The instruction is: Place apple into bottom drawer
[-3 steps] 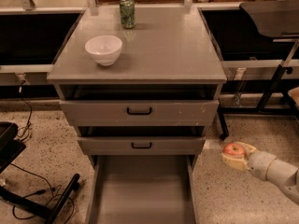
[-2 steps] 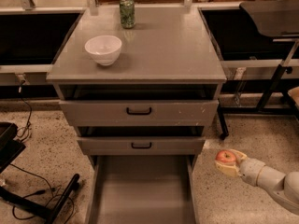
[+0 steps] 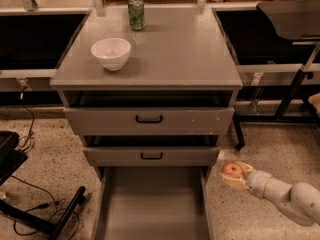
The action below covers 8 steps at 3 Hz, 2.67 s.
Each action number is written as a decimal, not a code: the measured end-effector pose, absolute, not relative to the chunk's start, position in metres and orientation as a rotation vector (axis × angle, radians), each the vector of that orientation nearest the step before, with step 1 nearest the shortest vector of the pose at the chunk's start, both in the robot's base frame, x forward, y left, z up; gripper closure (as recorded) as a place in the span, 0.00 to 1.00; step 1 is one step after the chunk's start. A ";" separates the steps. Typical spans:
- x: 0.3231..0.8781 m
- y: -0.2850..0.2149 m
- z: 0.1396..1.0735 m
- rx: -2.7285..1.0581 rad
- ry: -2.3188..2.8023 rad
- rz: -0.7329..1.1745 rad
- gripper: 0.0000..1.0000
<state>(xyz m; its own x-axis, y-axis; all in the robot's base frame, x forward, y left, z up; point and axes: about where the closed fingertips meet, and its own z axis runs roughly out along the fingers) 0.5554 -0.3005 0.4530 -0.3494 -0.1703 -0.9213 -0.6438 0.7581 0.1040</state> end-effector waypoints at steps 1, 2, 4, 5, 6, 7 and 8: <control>0.561 -0.242 0.387 -0.688 1.897 0.650 1.00; 0.557 -0.190 0.330 -0.729 1.856 0.714 1.00; 0.550 -0.144 0.288 -0.771 1.785 0.739 1.00; 0.554 -0.135 0.284 -0.790 1.784 0.750 1.00; 0.563 -0.089 0.254 -0.876 1.781 0.789 1.00; 0.572 -0.021 0.217 -0.998 1.756 0.829 1.00; 0.577 0.026 0.186 -1.065 1.702 0.866 1.00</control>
Offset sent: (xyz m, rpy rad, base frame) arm -0.0054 0.1713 -0.1935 0.0961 -0.0104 0.2227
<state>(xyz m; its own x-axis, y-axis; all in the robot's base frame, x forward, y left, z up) 0.5773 0.0257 0.1855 -0.2036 -0.2751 -0.9396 -0.9215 0.3780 0.0890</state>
